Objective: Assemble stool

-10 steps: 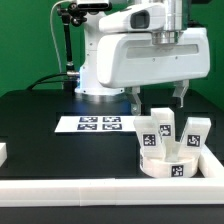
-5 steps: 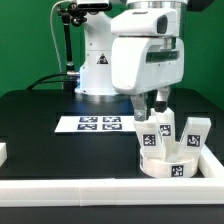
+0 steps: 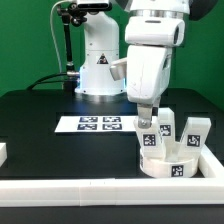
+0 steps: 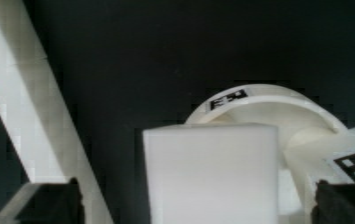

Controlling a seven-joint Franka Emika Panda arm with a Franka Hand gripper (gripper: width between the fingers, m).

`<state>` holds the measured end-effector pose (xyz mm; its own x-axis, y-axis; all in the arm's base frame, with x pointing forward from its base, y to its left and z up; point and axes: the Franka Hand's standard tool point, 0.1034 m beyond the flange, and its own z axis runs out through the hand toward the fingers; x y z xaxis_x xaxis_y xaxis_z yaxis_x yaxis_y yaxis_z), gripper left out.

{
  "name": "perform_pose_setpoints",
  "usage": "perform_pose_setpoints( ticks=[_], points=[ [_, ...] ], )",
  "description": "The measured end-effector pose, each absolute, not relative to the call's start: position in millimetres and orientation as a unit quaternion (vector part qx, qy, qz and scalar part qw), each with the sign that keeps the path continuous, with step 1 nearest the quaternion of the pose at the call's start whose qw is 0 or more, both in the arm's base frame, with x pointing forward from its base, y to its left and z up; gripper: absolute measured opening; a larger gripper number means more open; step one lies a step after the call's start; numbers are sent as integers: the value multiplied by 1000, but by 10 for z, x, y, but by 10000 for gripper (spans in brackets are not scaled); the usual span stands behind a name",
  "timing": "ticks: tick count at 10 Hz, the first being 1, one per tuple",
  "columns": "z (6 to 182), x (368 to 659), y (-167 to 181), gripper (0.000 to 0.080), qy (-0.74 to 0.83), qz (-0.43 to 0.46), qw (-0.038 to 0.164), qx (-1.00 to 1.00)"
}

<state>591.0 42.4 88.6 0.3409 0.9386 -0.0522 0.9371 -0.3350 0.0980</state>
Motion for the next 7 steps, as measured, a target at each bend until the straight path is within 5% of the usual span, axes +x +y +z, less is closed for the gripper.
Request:
perform_pose_setpoints(
  ticks=[2,7],
  points=[
    [868,5903,422,386,573,5,55,818],
    [870,5902,418,338,516,9,53,855]
  ],
)
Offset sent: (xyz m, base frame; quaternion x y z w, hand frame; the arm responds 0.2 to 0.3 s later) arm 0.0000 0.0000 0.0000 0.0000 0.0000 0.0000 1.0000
